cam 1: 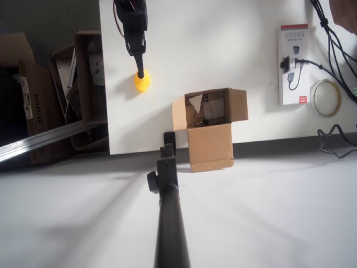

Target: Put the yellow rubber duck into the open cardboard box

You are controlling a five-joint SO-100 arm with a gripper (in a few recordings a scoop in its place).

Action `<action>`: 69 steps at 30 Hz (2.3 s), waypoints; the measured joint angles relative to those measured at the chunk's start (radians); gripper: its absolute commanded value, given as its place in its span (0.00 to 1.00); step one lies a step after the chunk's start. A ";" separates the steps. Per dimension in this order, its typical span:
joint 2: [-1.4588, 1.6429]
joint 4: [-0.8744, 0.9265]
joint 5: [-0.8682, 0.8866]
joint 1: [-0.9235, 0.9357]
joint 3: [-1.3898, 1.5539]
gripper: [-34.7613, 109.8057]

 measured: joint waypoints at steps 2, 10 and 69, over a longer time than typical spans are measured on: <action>-0.020 0.000 0.000 0.000 -0.020 0.42; -0.107 -0.028 0.005 -0.008 -0.066 0.42; -0.140 0.006 0.032 0.026 -0.184 0.27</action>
